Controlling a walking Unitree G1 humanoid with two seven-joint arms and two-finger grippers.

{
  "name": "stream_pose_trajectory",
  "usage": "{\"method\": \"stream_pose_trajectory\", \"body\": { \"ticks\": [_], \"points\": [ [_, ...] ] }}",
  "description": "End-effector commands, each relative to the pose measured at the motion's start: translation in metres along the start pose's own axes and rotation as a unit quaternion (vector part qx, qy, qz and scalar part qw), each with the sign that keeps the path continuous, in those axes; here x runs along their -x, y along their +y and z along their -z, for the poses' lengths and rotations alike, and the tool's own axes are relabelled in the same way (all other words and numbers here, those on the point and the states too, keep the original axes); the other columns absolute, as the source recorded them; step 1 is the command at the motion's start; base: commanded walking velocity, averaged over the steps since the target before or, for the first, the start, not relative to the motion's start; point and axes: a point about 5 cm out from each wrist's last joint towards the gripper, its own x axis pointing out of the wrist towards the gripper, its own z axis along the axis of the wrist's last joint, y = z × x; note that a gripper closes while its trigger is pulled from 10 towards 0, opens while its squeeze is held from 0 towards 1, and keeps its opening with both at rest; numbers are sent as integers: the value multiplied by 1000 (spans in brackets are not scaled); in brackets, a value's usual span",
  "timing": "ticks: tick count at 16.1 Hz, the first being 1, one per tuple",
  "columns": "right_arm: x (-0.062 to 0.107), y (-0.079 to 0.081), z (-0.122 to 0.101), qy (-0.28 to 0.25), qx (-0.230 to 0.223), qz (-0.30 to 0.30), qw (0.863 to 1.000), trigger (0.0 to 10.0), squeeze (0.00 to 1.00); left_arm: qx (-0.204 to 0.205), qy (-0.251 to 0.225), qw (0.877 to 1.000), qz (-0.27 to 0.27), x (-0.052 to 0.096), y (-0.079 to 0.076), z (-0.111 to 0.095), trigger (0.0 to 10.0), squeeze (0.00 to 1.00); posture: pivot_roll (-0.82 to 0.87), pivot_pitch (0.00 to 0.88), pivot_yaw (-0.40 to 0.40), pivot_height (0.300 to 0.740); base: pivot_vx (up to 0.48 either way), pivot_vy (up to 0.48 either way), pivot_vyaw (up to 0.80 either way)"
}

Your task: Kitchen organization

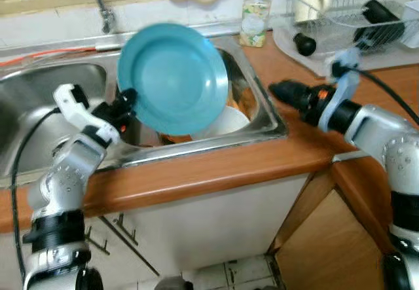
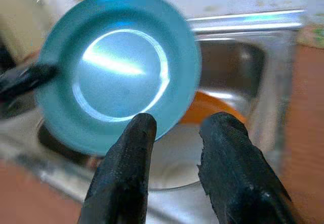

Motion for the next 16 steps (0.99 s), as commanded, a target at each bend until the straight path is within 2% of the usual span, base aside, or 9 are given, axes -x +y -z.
{"method": "stream_pose_trajectory", "body": {
  "ticks": [1, 3, 4, 9, 10, 11, 12, 15, 16],
  "points": [
    [0, 12, 1, 10, 39, -32, 999, 10000, 0, -21, 5, 1000, -13, -7, -2, -6, 0, 0, -19, 0, 95, 740, 0, 0, 0],
    [0, 16, 4, 20, 59, -47, 997, 10000, 0, -26, 17, 999, -23, -11, 0, -3, 0, 0, -20, 0, 97, 740, 0, 0, 0],
    [-2, 25, 13, 46, 86, -68, 993, 10000, 0, -32, 43, 998, -43, -20, 1, 5, 0, 0, -23, 0, 103, 740, 0, 0, 0],
    [-6, 34, 23, 66, 101, -83, 989, 10000, 0, -36, 86, 993, -74, -38, 4, 19, 0, 0, -34, 0, 117, 740, 0, 0, 0],
    [-7, 36, 24, 67, 104, -85, 989, 10000, 0, -36, 94, 992, -79, -42, 5, 22, 431, 0, -34, 0, 117, 740, 0, 0, 0],
    [-8, 38, 25, 69, 106, -88, 988, 10000, 0, -34, 103, 990, -90, -45, 6, 26, 7804, 0, -34, 0, 117, 740, 0, 0, 0],
    [-9, 39, 26, 70, 108, -90, 988, 10000, 0, -38, 114, 987, -103, -46, 8, 30, 10000, 0, -34, 0, 117, 740, 0, 0, 0],
    [-12, 42, 28, 72, 110, -92, 987, 10000, 0, -40, 142, 983, -112, -51, 10, 40, 10000, 0, -40, 0, 121, 740, 0, 0, 0],
    [-12, 42, 29, 73, 110, -91, 987, 10000, 0, -40, 150, 982, -111, -52, 10, 43, 10000, 82, -40, 0, 121, 740, 0, 0, 0]
  ]
}}
